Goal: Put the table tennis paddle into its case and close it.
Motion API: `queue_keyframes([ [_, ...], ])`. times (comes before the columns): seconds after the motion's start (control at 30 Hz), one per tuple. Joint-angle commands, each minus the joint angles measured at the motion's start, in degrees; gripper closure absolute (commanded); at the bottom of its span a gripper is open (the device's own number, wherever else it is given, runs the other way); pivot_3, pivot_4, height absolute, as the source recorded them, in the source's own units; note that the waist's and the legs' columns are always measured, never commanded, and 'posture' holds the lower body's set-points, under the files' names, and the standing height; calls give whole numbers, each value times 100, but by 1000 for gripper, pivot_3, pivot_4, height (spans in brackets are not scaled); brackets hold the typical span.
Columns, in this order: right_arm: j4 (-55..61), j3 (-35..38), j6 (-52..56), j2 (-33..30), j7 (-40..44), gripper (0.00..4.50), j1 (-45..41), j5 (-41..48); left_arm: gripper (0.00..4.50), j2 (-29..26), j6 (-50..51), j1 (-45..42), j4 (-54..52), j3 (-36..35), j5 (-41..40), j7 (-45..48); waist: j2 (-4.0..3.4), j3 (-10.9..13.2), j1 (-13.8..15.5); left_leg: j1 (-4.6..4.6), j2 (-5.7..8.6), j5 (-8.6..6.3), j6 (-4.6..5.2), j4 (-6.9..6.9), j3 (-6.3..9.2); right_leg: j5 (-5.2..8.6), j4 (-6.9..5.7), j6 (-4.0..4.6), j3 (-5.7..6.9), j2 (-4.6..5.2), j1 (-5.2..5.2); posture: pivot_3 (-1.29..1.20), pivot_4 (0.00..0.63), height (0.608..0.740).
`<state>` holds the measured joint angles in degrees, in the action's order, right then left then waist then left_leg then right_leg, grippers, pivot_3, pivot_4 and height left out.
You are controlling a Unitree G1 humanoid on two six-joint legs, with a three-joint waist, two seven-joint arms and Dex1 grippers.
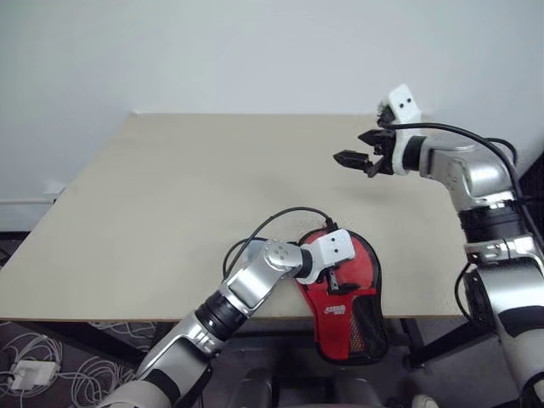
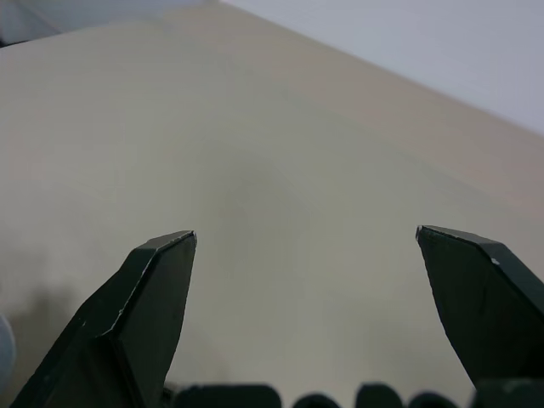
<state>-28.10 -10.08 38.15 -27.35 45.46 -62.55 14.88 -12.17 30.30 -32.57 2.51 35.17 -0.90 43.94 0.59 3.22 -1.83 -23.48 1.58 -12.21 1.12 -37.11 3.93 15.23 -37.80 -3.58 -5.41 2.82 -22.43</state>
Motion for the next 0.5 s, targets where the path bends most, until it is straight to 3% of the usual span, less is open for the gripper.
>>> queue_keyframes([
  [0.03,-384,-5,-500,166,193,0,-330,-230,25,68,-11,28,-218,-106,63,-83,0,0,11,0,3,0,0,0,5,-1,0,1,4,2,3,0,0,734],
  [0.17,-558,60,-633,314,304,0,-379,-312,25,31,80,80,-500,-337,-50,-98,-1,0,5,-1,8,0,0,-1,9,-5,-1,-3,4,5,3,0,0,734],
  [0.33,-431,257,-558,312,178,0,-133,-328,25,48,343,-94,-1384,-1204,-581,-132,-3,0,-22,-1,4,0,-1,1,10,-7,-5,0,4,5,-2,0,0,734],
  [0.5,170,568,-287,189,-117,0,533,-256,25,-816,434,-252,-2220,-1924,-794,173,-3,-1,-66,0,5,1,-2,1,14,-8,-6,1,8,5,2,0,0,734],
])
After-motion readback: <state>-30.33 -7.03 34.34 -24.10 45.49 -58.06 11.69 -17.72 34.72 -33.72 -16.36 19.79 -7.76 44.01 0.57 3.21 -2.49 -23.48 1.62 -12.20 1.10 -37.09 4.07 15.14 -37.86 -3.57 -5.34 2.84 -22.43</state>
